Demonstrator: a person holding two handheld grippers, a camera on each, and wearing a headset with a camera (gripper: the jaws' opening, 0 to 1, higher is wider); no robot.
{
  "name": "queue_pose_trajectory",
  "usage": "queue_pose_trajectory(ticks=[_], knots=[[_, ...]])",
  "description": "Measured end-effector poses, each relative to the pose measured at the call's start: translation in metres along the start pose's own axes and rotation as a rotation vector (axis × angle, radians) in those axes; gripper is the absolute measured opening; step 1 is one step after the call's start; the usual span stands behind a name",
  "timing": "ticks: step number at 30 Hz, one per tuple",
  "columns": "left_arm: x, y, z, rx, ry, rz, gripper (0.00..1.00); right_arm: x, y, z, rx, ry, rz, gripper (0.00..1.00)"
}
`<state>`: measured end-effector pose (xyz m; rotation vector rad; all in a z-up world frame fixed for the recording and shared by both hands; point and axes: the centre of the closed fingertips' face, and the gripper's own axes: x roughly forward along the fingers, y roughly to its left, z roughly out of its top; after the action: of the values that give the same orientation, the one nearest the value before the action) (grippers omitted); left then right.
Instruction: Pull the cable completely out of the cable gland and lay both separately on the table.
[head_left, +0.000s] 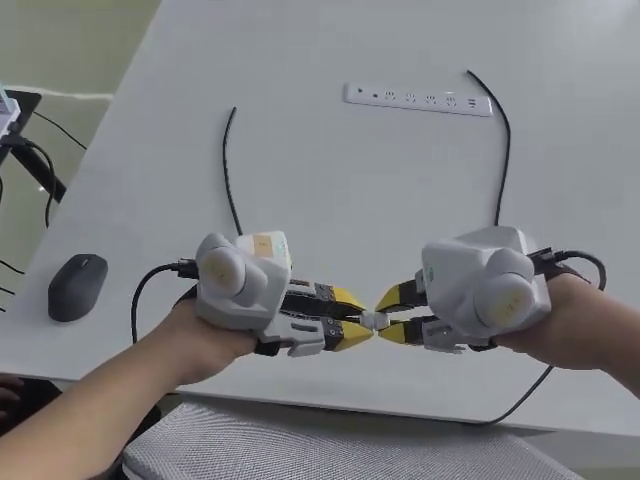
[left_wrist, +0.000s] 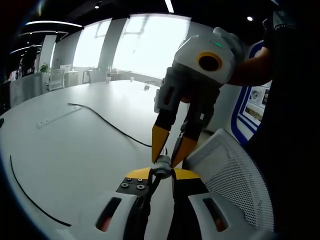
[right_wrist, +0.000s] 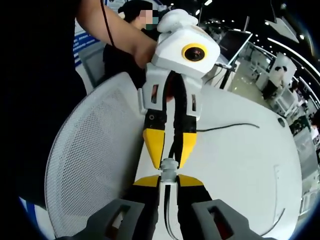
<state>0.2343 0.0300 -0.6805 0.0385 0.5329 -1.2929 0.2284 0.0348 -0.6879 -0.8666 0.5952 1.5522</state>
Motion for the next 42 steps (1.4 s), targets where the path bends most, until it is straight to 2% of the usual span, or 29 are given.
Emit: queue_pose_trajectory(ticks=[9, 12, 13, 18, 20, 21, 27, 28, 29, 30, 32, 35, 37, 39, 42], knots=[[0.000, 0.001, 0.002, 0.028, 0.011, 0.015, 0.15, -0.002, -0.002, 0.000, 0.008, -0.031, -0.005, 0.08], [0.000, 0.000, 0.005, 0.037, 0.007, 0.015, 0.15, -0.003, -0.004, -0.003, 0.048, -0.032, 0.001, 0.10], [-0.001, -0.001, 0.006, 0.040, 0.007, 0.017, 0.15, -0.004, -0.006, -0.003, 0.059, -0.049, 0.002, 0.11], [-0.003, 0.000, 0.009, 0.064, 0.009, 0.027, 0.15, -0.012, -0.008, 0.000, 0.205, -0.134, 0.040, 0.12], [-0.004, 0.000, 0.009, 0.071, 0.010, 0.029, 0.15, -0.017, -0.010, 0.002, 0.321, -0.187, 0.067, 0.13], [-0.004, 0.000, 0.010, 0.075, 0.011, 0.032, 0.15, -0.018, -0.013, 0.004, 0.339, -0.210, 0.069, 0.13], [-0.007, 0.002, 0.014, 0.096, 0.008, 0.055, 0.15, -0.026, -0.018, 0.009, 0.571, -0.337, 0.187, 0.13], [-0.008, 0.003, 0.015, 0.099, 0.009, 0.061, 0.15, -0.027, -0.012, 0.010, 0.630, -0.352, 0.257, 0.15], [-0.008, 0.003, 0.015, 0.101, 0.009, 0.062, 0.15, -0.026, -0.012, 0.009, 0.640, -0.354, 0.273, 0.15], [-0.008, 0.003, 0.016, 0.102, 0.009, 0.062, 0.15, -0.025, -0.017, 0.007, 0.624, -0.367, 0.263, 0.15], [-0.009, 0.002, 0.018, 0.109, 0.006, 0.062, 0.15, -0.025, -0.015, 0.008, 0.658, -0.374, 0.298, 0.14], [-0.009, 0.002, 0.020, 0.116, 0.007, 0.067, 0.15, -0.030, -0.012, 0.018, 0.719, -0.436, 0.368, 0.14], [-0.008, 0.002, 0.022, 0.119, 0.006, 0.067, 0.15, -0.029, -0.016, 0.015, 0.719, -0.441, 0.361, 0.13], [-0.008, 0.000, 0.023, 0.123, 0.007, 0.066, 0.15, -0.030, -0.015, 0.016, 0.752, -0.458, 0.394, 0.12], [-0.008, 0.000, 0.028, 0.134, 0.003, 0.070, 0.15, -0.029, -0.011, 0.015, 0.757, -0.458, 0.428, 0.12]])
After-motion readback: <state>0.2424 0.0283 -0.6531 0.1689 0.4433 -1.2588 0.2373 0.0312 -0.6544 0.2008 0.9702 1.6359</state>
